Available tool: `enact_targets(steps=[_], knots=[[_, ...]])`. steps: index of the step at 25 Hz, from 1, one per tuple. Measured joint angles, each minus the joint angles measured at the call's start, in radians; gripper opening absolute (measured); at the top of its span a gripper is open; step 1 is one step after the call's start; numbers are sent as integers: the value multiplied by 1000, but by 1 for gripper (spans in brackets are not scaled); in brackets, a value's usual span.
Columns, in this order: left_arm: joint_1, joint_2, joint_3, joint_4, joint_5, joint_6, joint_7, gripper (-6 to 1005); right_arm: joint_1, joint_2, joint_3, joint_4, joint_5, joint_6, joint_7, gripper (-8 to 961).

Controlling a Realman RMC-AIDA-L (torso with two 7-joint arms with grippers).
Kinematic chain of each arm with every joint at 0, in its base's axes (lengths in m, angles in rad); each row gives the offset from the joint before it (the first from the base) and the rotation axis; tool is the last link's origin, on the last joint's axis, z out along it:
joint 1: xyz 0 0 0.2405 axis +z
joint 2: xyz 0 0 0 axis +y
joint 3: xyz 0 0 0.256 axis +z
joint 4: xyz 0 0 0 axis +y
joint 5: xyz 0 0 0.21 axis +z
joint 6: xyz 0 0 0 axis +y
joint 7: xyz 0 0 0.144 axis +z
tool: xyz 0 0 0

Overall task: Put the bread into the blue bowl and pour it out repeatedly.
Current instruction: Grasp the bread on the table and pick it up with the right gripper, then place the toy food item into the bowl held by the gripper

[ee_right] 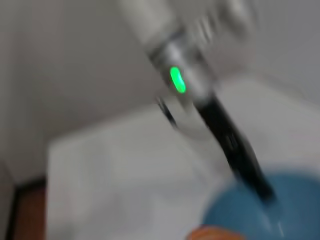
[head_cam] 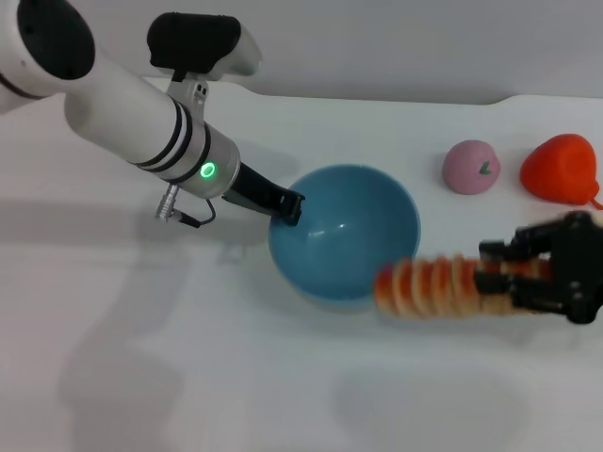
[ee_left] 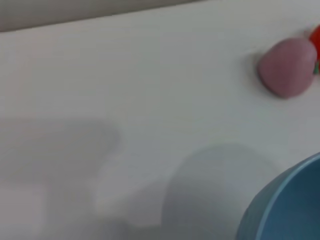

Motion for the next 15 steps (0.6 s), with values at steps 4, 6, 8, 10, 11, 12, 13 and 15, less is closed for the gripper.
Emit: enact_targets(steps=[4, 6, 8, 10, 11, 12, 13, 15], knots=[[-8, -1, 9, 9, 3, -1, 0, 2, -7, 0, 32, -1, 46, -11, -23, 349], [-10, -3, 19, 9, 1, -4, -1, 3, -6, 1, 60, 6, 60, -4, -44, 333], [-11, -5, 34, 7, -3, -12, -7, 3, 0, 4, 75, 30, 87, 14, -78, 317], [-13, -9, 47, 1, -8, -23, -12, 3, 10, 4, 76, 66, 109, 45, -106, 299], [-15, -10, 51, 0, -14, -26, -12, 3, 17, 4, 74, 87, 116, 62, -119, 290], [-18, -12, 60, 0, -26, -28, -12, 3, 26, 4, 72, 113, 122, 77, -131, 280], [-23, -13, 75, -1, -45, -28, -12, 3, 38, 4, 67, 142, 125, 89, -146, 271], [-33, -12, 123, -1, -93, -23, -12, 3, 66, 5, 64, 207, 127, 112, -174, 254]])
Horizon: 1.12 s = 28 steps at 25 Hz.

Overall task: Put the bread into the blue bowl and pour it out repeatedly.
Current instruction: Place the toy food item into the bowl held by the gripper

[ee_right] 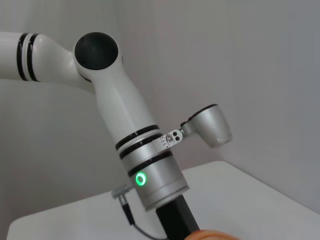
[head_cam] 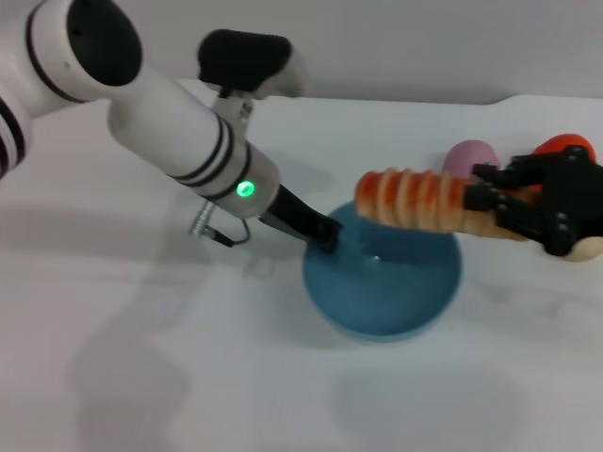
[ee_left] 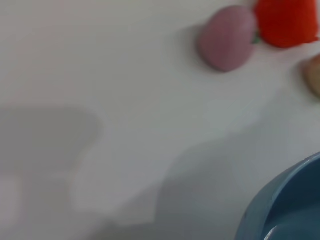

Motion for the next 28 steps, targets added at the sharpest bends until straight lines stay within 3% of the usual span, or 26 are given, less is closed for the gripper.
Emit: enact_targets(steps=[5, 10, 18, 28], knots=[[-24, 0, 41, -3, -55, 4, 0, 4, 43, -1, -39, 113, -5, 86, -28, 217], [-30, 0, 42, -9, -69, 1, 0, 4, 37, -1, -115, 151, -9, 181, -30, 161], [-32, 0, 53, -29, -94, -12, 3, 5, 47, -3, -160, 191, -14, 198, 0, 122], [-28, 4, 55, -24, -95, -10, 4, 6, -25, -5, -145, 91, -11, 130, 15, 300]])
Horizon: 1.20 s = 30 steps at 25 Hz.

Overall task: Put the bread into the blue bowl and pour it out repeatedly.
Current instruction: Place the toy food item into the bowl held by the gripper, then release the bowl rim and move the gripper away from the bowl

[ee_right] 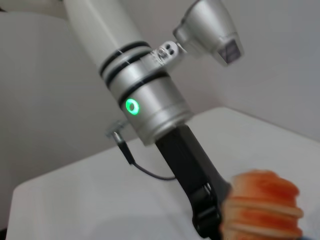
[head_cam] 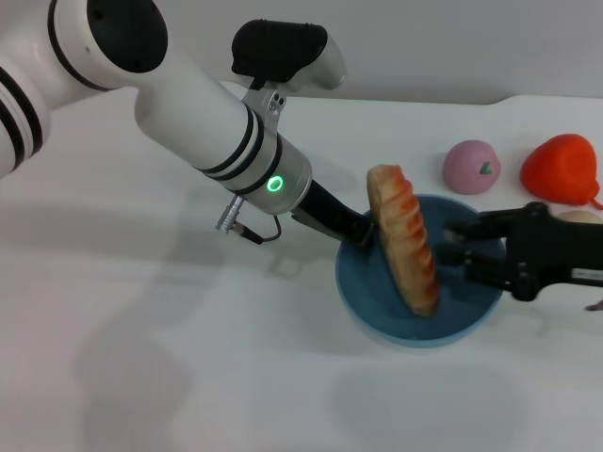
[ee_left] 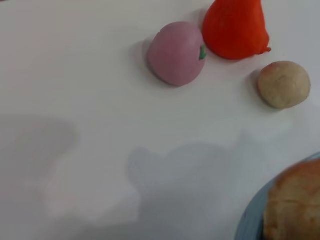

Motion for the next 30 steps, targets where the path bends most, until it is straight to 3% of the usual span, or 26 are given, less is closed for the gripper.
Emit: enact_targets(steps=[5, 8, 12, 18, 30], knots=[[-5, 0, 1, 9, 8, 1, 1, 7, -61, 2, 88, -73, 27, -52, 11, 331], [-4, -1, 15, 19, 9, 7, 4, 8, -105, 2, 180, -65, 126, -56, 15, 335], [-11, -5, 95, 66, 5, 96, 5, 9, -139, 4, 229, -27, 225, -40, -2, 335], [-23, -12, 182, 97, -9, 171, -2, 10, -151, 4, 240, 19, 265, -35, -60, 335], [-22, -9, 197, 100, -17, 186, -2, 71, -147, 3, 246, 26, 267, -18, -62, 335]])
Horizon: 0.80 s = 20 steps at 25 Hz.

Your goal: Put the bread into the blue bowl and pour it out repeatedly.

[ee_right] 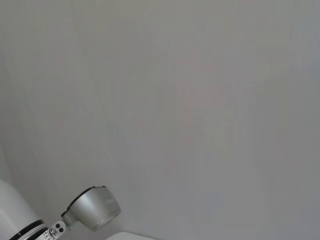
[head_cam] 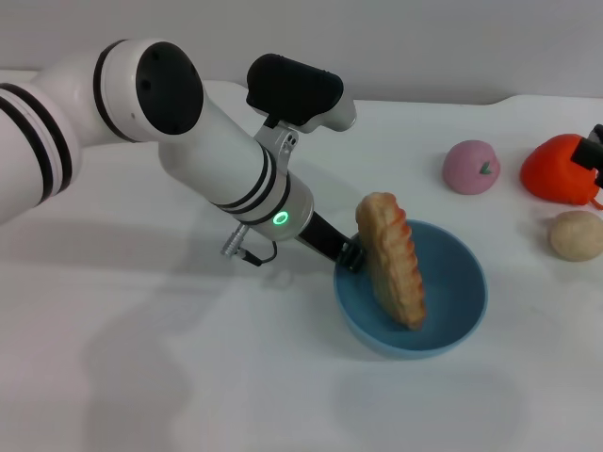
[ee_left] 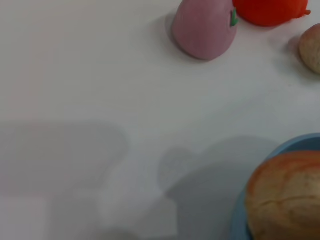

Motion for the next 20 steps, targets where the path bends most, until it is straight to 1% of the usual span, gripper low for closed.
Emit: enact_targets(steps=[4, 8, 9, 11, 14, 15, 16, 17, 20], knots=[[4, 5, -5, -1, 0, 1, 0, 101, -2, 1, 1, 8, 1, 1, 0, 335], [19, 10, -17, -26, 1, 1, 7, 131, 1, 0, 10, 31, 1, 5, -1, 334], [27, 12, -29, -37, 4, 1, 9, 204, 1, 0, 10, 33, 1, 7, -1, 334], [61, 14, -84, -80, 9, 3, 24, 351, 1, -1, 11, 37, 1, 12, -1, 334], [119, 15, -175, -140, 8, 4, 66, 448, 2, -1, 11, 40, 1, 18, -1, 334], [147, 15, -227, -165, 6, 4, 90, 480, 2, 0, 11, 40, 1, 22, -1, 334], [147, 15, -227, -165, 6, 4, 90, 480, 3, 0, 11, 40, 1, 24, -1, 334], [163, 16, -261, -174, 6, 4, 100, 479, 4, 0, 11, 40, 1, 25, -1, 334], [193, 20, -321, -178, 11, 5, 116, 479, 9, 0, 11, 40, 1, 32, -1, 334]])
